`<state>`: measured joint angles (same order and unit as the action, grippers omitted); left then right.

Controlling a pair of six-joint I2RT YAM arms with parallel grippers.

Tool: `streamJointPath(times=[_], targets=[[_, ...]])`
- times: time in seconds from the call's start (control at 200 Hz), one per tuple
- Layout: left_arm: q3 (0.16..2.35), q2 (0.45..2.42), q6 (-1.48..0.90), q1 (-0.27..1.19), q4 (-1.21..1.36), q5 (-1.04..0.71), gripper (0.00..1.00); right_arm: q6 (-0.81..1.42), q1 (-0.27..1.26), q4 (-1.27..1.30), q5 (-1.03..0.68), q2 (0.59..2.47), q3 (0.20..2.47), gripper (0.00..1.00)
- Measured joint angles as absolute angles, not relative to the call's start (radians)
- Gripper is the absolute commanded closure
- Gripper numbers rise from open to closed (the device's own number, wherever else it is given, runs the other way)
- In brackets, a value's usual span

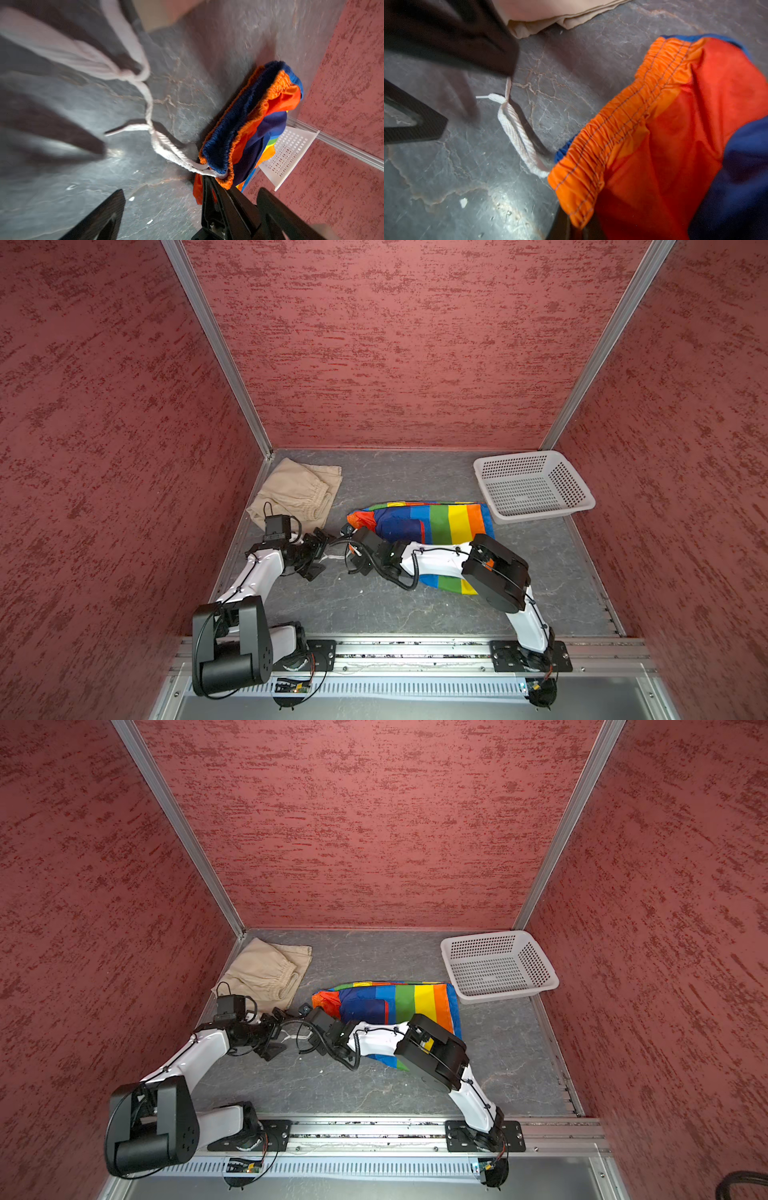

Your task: Fold and stack the shorts

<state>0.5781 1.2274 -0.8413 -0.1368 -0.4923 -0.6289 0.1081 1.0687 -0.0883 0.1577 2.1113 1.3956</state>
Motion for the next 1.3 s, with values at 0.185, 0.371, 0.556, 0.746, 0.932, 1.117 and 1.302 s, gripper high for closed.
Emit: streamJointPath(times=[0.185,0.371,0.556,0.746,0.932,1.117,1.302], targets=[[0.549,1.277,-0.973,0.019,-0.368,-0.624,0.0,0.109,1.069,-0.059,0.133,2.083,1.372,0.97],[0.544,1.362,-1.059,0.079,-0.252,-0.622,0.0,0.116,1.053,-0.032,0.115,2.069,1.329,0.97],[0.535,1.394,-1.109,0.109,-0.15,-0.603,0.11,0.121,1.051,-0.005,0.099,2.042,1.296,0.96],[0.49,1.408,-1.178,0.111,0.014,-0.636,0.0,0.142,1.047,0.039,0.093,2.042,1.296,0.96],[0.484,1.444,-1.205,0.117,0.102,-0.638,0.11,0.151,1.048,0.057,0.07,2.04,1.289,0.96],[0.483,1.525,-1.219,0.12,0.21,-0.661,0.36,0.161,1.059,0.066,0.015,2.038,1.247,0.9],[0.454,1.612,-1.25,0.121,0.34,-0.68,0.77,0.199,1.047,0.082,-0.009,2.038,1.239,0.57]])
